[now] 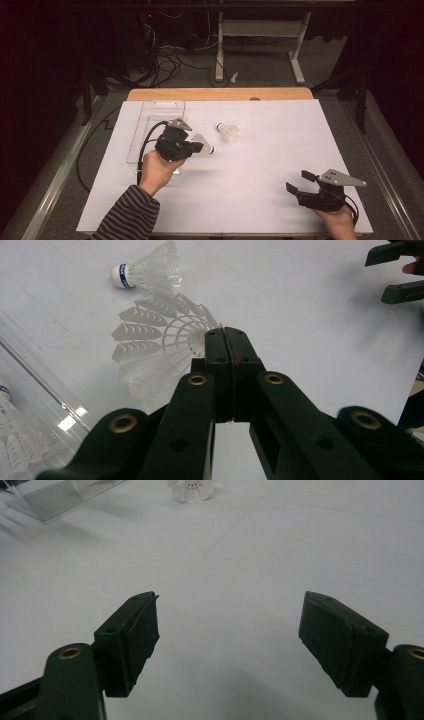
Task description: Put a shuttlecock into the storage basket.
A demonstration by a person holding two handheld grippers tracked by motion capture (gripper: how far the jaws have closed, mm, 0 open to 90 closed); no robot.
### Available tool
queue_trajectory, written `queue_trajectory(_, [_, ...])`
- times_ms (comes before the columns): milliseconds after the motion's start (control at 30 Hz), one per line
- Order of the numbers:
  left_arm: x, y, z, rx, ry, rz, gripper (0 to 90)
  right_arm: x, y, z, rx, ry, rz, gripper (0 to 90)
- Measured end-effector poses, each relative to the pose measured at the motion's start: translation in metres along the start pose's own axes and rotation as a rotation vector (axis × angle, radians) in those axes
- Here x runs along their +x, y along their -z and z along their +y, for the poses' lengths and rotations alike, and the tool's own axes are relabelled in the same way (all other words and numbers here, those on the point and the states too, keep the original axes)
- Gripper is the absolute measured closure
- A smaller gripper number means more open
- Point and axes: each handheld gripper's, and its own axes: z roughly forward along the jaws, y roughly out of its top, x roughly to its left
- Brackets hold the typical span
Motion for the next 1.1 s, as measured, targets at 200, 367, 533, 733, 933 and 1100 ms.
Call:
queue_trajectory(200, [0.003,0.003,0.0,-0.008,-0.001,0.013,89.6,0.0,0.0,0.0,0.0,0.0,0.001,24.4])
queue_trajectory(367, [0.006,0.008,0.001,-0.017,0.001,0.017,89.6,0.0,0.0,0.0,0.001,0.002,0.0,24.4])
queue_trajectory(533, [0.008,0.011,0.002,-0.028,0.011,0.023,89.6,0.0,0.0,0.0,0.001,0.001,0.0,24.4])
queue_trajectory(733, [0.013,0.014,0.005,-0.035,0.023,0.029,89.6,0.0,0.0,0.0,0.002,0.002,0.0,24.4])
queue_trajectory(933, [0.015,0.018,0.007,-0.046,0.025,0.034,89.6,0.0,0.0,0.0,0.002,0.001,0.0,24.4])
queue_trajectory(1100, [0.017,0.021,0.009,-0.058,0.028,0.038,89.6,0.0,0.0,0.0,0.001,0.001,0.0,24.4])
